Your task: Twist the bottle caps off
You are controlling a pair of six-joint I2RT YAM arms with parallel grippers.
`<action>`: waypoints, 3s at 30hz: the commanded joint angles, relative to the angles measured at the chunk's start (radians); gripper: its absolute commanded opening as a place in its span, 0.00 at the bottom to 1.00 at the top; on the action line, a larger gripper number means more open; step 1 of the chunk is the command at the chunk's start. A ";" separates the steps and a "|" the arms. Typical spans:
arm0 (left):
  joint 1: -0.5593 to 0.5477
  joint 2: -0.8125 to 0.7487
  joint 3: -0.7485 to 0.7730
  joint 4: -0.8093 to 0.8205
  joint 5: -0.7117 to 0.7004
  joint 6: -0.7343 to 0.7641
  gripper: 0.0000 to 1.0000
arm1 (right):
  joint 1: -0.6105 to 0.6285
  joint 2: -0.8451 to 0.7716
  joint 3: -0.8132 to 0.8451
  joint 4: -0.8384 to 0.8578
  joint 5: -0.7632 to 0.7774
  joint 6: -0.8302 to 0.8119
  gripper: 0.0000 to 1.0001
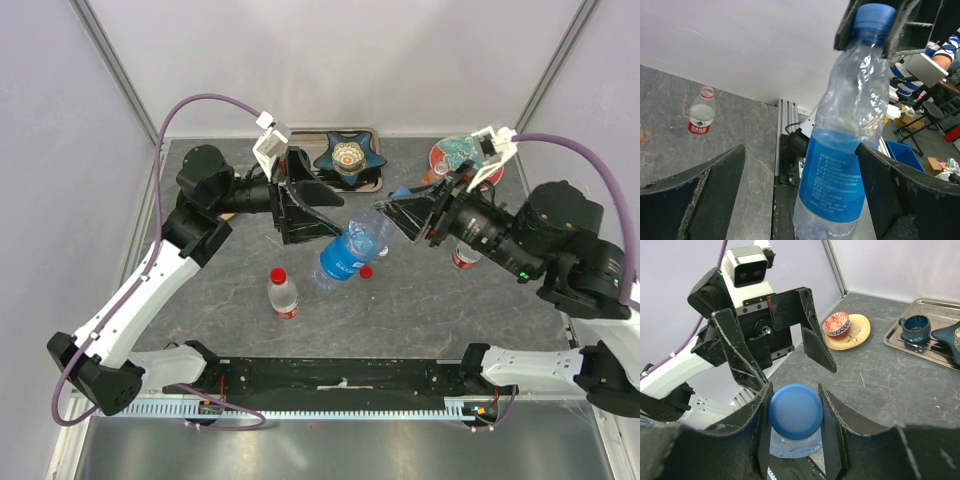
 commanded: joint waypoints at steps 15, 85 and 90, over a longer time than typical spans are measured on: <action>-0.034 -0.071 -0.010 -0.003 0.093 0.094 0.99 | -0.003 0.091 -0.019 0.194 -0.034 -0.023 0.00; -0.504 -0.165 -0.184 0.006 -1.292 0.702 0.45 | -0.003 0.202 -0.012 0.238 0.374 0.124 0.64; -0.504 -0.171 -0.193 0.006 -1.291 0.700 0.45 | -0.003 0.195 -0.032 0.246 0.374 0.115 0.42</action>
